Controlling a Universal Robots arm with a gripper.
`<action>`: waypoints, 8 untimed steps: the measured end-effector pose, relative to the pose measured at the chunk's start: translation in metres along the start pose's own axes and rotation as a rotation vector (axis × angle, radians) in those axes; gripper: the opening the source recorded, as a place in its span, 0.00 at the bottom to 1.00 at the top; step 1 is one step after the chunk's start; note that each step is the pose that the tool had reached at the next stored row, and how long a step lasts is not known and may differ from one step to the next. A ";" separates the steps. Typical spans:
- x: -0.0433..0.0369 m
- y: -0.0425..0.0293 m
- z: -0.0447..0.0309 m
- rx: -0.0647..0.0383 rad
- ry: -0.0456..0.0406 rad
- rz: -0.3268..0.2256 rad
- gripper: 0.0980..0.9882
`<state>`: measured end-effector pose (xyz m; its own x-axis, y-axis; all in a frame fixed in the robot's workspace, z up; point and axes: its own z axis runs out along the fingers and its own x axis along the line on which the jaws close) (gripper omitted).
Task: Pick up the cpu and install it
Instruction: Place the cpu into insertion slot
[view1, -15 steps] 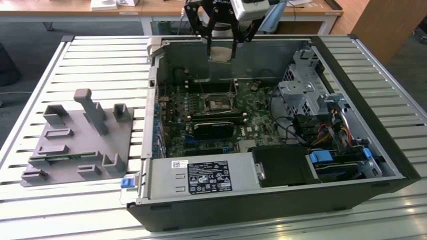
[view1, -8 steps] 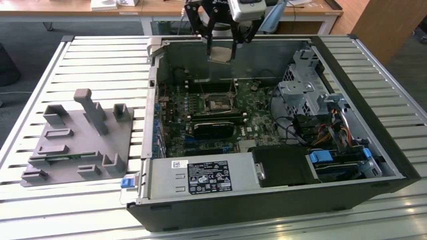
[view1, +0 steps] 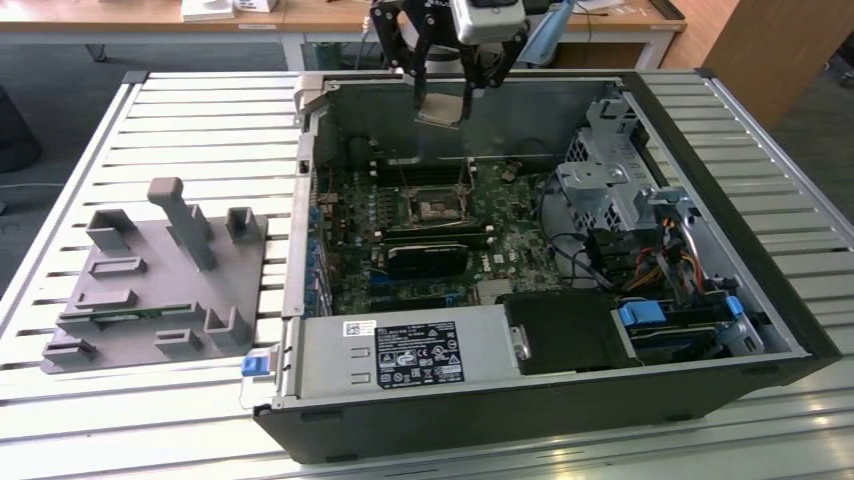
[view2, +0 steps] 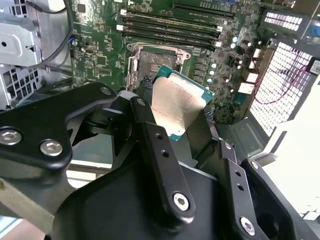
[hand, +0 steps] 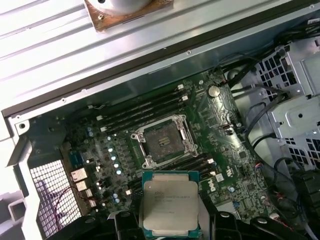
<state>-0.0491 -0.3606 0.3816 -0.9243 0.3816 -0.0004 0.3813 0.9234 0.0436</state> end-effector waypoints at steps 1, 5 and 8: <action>0.0000 0.0000 0.0001 0.000 -0.0003 0.007 0.48; 0.0000 0.0000 0.0002 0.000 -0.0012 0.027 0.48; 0.0000 0.0000 0.0003 0.000 -0.0017 0.039 0.48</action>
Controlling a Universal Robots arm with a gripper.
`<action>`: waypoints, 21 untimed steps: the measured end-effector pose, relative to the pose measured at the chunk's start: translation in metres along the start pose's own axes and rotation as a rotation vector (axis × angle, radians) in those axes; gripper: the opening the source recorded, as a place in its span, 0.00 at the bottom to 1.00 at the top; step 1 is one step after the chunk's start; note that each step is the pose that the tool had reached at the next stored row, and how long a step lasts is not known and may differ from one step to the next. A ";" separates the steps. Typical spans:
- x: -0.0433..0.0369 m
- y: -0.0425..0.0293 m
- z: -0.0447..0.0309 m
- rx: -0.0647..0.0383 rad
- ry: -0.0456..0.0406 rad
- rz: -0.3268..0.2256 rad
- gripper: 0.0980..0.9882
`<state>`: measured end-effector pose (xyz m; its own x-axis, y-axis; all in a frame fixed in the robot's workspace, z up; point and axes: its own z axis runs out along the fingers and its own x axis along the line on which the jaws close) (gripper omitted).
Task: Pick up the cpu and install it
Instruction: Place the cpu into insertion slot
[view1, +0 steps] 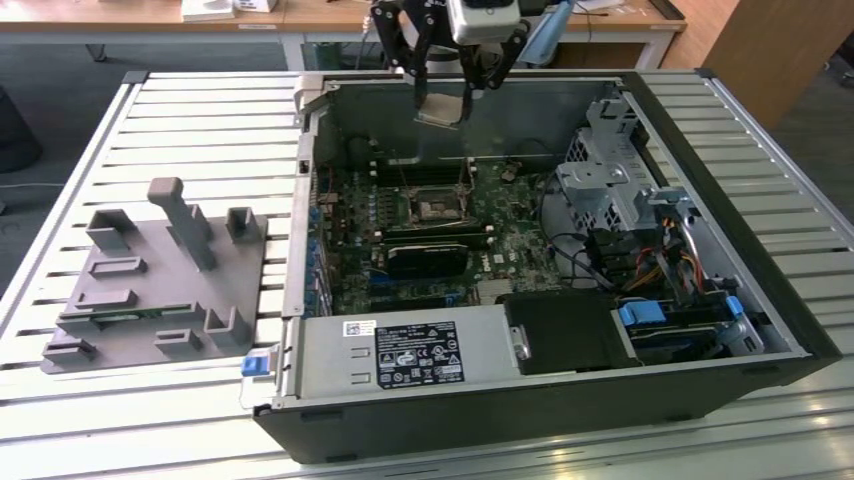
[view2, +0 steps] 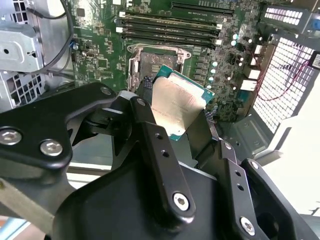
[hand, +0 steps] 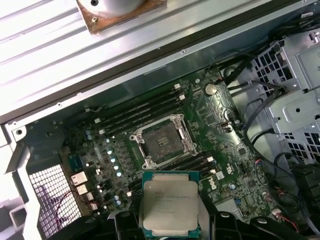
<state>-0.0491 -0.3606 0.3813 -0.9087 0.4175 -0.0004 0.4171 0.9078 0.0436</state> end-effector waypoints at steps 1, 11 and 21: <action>0.0000 0.0000 0.0000 0.000 -0.0002 0.004 0.48; 0.0000 0.0000 0.0003 0.000 -0.0018 0.040 0.48; 0.0000 0.0000 0.0007 0.000 -0.0034 0.078 0.48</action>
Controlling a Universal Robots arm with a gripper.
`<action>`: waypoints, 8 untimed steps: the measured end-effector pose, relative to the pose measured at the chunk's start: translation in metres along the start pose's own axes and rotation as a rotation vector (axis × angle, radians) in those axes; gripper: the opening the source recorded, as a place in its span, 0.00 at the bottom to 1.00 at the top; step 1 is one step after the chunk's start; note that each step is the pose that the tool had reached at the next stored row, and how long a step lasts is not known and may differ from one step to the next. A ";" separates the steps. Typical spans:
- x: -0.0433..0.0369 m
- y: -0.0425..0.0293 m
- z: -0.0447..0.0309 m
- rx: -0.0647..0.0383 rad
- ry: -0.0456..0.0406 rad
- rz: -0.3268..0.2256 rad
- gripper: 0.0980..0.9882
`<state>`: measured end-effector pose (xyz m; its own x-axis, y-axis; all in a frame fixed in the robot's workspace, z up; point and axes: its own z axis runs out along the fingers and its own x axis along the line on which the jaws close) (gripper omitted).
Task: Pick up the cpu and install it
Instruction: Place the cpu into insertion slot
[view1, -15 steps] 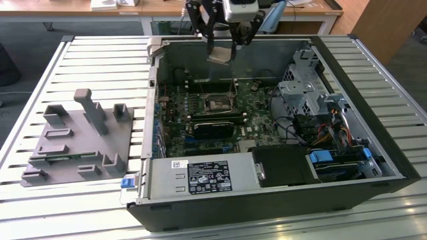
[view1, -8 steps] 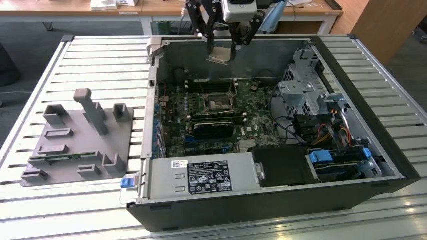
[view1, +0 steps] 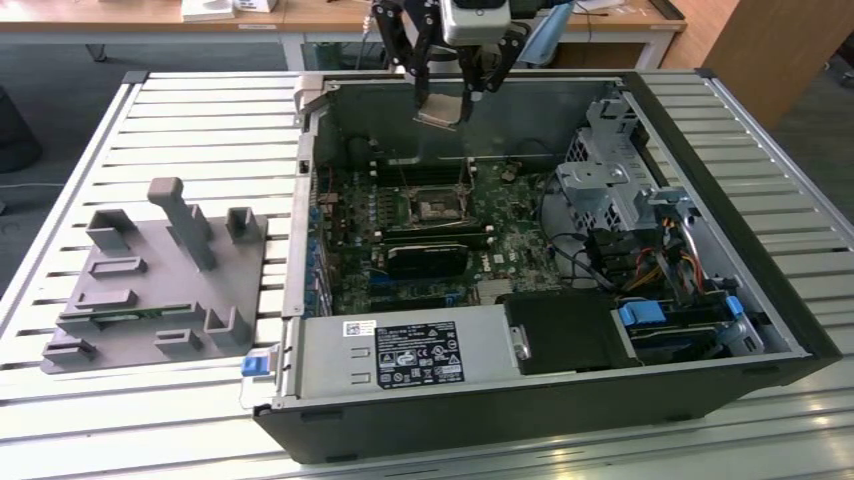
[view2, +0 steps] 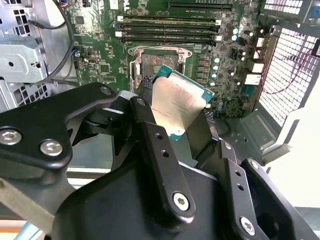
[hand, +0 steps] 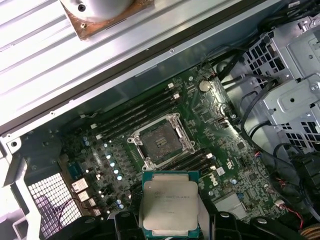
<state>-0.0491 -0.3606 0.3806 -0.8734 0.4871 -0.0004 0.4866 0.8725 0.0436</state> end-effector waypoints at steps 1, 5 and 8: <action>0.0000 0.0000 0.0000 0.000 -0.0002 0.004 0.48; 0.0000 0.0000 0.0001 0.000 -0.0007 0.017 0.48; 0.0000 0.0000 0.0002 0.000 -0.0012 0.026 0.48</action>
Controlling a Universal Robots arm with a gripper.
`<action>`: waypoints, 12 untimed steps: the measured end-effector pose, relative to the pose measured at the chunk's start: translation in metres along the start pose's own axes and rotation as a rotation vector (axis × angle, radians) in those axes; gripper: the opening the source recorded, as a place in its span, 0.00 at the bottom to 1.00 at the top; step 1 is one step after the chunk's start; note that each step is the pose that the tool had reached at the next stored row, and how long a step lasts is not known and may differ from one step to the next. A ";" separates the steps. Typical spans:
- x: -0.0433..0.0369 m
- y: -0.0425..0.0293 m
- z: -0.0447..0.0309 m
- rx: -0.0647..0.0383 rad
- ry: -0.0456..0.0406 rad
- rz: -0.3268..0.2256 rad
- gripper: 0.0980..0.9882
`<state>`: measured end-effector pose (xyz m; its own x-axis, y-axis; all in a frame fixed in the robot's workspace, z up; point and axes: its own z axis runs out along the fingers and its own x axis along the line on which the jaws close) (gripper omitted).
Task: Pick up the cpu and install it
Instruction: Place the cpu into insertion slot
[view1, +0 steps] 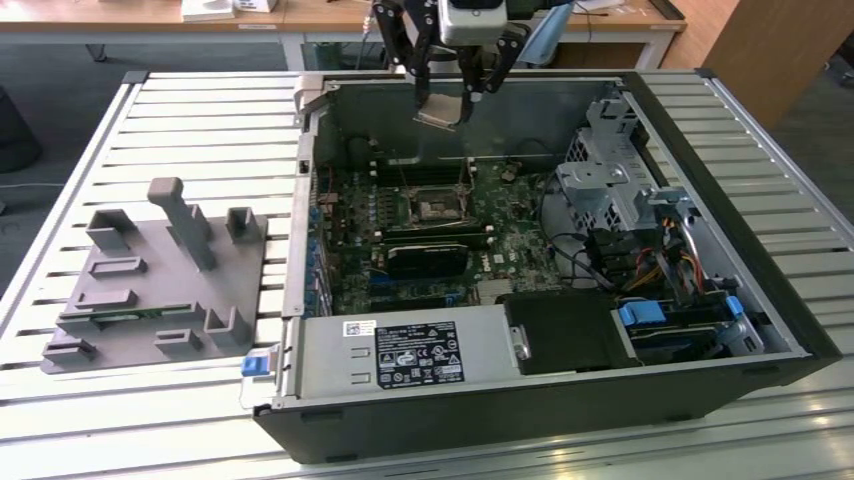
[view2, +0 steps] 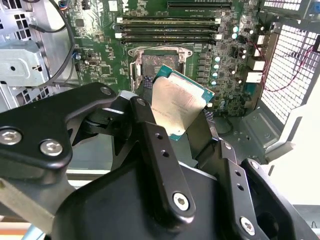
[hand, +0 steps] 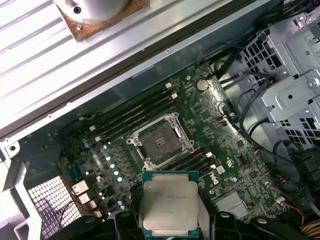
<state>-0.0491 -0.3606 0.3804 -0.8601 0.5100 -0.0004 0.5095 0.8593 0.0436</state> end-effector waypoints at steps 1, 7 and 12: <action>0.0000 0.0000 0.0000 0.000 -0.0001 0.003 0.48; 0.0000 0.0000 0.0001 0.000 -0.0008 0.019 0.48; 0.0000 0.0000 0.0002 0.000 -0.0015 0.033 0.48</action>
<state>-0.0491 -0.3607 0.3802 -0.8426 0.5386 -0.0004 0.5381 0.8418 0.0436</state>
